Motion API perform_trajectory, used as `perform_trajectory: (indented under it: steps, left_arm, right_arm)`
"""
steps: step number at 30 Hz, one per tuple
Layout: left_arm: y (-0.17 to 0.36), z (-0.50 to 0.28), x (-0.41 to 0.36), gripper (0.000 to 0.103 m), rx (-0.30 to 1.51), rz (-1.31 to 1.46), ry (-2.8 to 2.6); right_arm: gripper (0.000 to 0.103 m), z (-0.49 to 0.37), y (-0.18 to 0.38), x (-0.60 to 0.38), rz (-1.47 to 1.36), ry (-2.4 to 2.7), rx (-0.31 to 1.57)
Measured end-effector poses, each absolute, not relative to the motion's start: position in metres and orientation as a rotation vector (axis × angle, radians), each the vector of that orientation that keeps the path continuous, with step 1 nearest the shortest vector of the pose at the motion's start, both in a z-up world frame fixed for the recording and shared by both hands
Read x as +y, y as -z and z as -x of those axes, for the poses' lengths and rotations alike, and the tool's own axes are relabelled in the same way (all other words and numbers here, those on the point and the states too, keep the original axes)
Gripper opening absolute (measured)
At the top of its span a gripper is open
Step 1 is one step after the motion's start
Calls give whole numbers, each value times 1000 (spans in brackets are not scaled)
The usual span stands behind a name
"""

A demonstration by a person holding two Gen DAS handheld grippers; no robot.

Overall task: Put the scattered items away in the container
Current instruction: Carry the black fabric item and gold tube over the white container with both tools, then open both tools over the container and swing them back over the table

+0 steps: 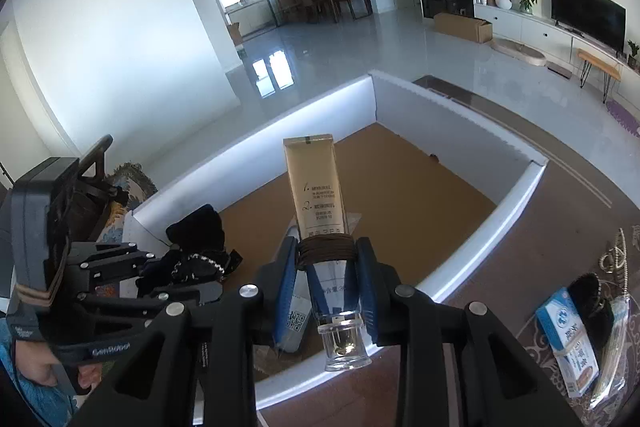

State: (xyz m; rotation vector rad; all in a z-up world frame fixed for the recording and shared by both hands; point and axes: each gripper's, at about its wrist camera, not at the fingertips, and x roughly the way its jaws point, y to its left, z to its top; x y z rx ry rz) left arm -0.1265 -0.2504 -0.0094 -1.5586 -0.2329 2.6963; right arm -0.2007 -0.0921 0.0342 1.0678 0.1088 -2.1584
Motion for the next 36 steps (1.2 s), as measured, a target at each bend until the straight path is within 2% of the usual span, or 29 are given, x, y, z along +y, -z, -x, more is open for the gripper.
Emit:
perform_trajectory:
  steps: [3, 5, 6, 7, 8, 12, 17, 19, 24, 27, 29, 36]
  left_arm:
    - [25, 129, -256, 34, -203, 1641, -2687]
    - [33, 132, -259, 43, -180, 1682, -2699]
    - [34, 133, -260, 49, -182, 1684, -2711]
    - [35, 133, -261, 65, -190, 1678, -2725]
    - [32, 130, -263, 76, -203, 1653, -2748]
    - [21, 124, -255, 78, -214, 1563, -2800]
    - [-5, 116, -218, 78, -159, 1436, -2810]
    - [-18, 114, -193, 78, -125, 1364, -2797]
    - [-41, 90, -120, 80, -55, 1205, -2696]
    - [-43, 72, -70, 90, -6, 1134, -2603]
    - [-33, 63, -37, 98, 39, 1116, -2528]
    - [47, 69, 42, 98, 217, 1210, -2410]
  right_arm:
    - [31, 214, -13, -115, -1098, 2170, 145]
    - [36, 219, -5, -123, -1093, 2182, 154]
    - [41, 222, -2, -125, -1103, 2171, 155]
    - [57, 226, 3, -129, -1122, 2159, 153]
    - [66, 226, 5, -129, -1134, 2161, 151]
    - [71, 217, -8, -110, -1063, 2186, 88]
    - [90, 189, -28, -47, -954, 2268, 8]
    - [94, 173, -28, -13, -920, 2317, 11]
    - [97, 138, -6, 73, -917, 2472, 111]
    - [97, 114, 21, 129, -985, 2556, 150]
    - [97, 99, 42, 163, -1067, 2602, 150]
    - [97, 52, 80, 253, -1213, 2816, 87]
